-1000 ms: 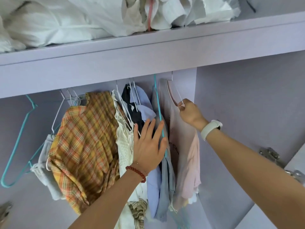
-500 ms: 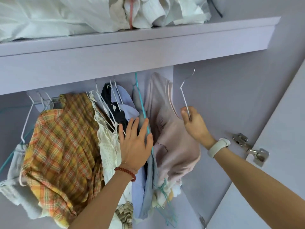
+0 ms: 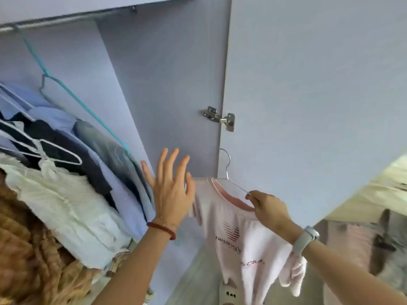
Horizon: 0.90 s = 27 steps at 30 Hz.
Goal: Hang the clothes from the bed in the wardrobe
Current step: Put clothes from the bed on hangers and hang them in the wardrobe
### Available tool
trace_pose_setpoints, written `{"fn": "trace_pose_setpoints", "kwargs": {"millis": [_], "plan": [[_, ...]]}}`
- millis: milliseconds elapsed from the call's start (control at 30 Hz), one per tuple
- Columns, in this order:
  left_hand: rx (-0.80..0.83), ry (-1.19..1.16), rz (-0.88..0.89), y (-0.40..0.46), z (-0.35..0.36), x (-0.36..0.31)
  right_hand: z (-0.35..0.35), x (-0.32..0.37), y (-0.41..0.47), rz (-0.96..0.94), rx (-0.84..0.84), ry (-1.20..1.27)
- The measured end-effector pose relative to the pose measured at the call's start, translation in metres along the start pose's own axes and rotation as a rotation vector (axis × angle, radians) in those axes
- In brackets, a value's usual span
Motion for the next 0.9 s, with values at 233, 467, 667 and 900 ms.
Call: {"fn": "trace_pose_setpoints", "kwargs": {"millis": [233,467,667,900], "plan": [[0.609,-0.341,0.345,-0.077,0.073,-0.157,-0.081,-0.099,-0.118,0.128,-0.093,-0.052],[0.740,-0.481,0.776,-0.130,0.076,-0.336,-0.176,-0.186,-0.243,0.284,-0.361,0.067],[0.826,-0.757,1.034,-0.181,0.033,-0.502,-0.209,-0.263,-0.385,0.628,-0.722,0.235],[1.063,-0.739,1.599,-0.321,-0.014,-0.600,-0.146,-0.286,-0.543,1.128,-0.959,0.463]]}}
Point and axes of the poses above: each hand's wrist, its own y-axis towards the middle knuckle, its own z-axis out of the palm, x = y × z, the point moved 7 cm from there along y, towards the middle knuckle, and after that the axes turned 15 degrees about y, right-handed, at the moved point
